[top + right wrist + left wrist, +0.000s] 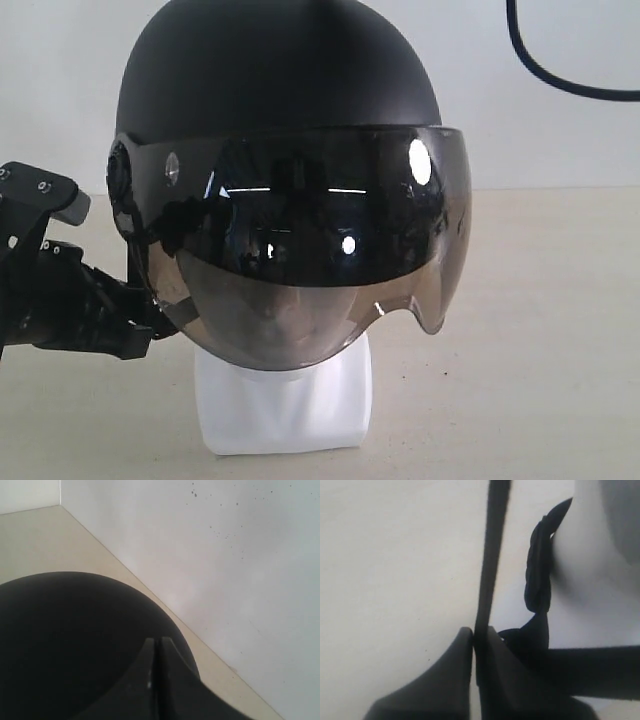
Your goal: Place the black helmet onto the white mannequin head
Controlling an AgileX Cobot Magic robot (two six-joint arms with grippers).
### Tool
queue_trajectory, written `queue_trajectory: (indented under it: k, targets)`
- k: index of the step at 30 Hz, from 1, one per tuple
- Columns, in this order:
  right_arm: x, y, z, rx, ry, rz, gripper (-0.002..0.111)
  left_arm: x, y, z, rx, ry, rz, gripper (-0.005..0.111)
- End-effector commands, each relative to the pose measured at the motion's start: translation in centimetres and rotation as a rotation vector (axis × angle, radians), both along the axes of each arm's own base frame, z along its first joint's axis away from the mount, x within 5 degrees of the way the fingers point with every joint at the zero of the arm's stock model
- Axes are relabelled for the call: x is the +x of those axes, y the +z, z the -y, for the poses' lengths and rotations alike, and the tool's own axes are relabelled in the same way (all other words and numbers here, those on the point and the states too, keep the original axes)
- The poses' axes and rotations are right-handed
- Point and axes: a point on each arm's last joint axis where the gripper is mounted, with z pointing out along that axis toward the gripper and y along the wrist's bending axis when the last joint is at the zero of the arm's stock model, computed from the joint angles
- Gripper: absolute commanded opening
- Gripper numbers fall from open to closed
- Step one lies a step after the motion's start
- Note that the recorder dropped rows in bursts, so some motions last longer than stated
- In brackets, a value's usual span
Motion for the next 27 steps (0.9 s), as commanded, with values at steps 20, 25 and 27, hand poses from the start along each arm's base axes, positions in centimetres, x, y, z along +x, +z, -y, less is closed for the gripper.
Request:
queue_trajectory:
  k: [20, 25, 27]
  targets:
    - [-0.9, -1.0, 0.4, -0.108, 0.032, -0.111, 0.000, -0.4, -0.8, -0.3, 0.030, 0.016, -0.017, 0.004]
    - [-1.5, -0.6, 0.4, -0.079, 0.057, -0.131, 0.000, -0.4, -0.8, -0.3, 0.031, 0.018, -0.016, 0.004]
    - [-1.6, -0.5, 0.5, -0.078, 0.057, -0.131, 0.000, -0.3, -0.8, -0.4, 0.037, 0.026, -0.013, 0.004]
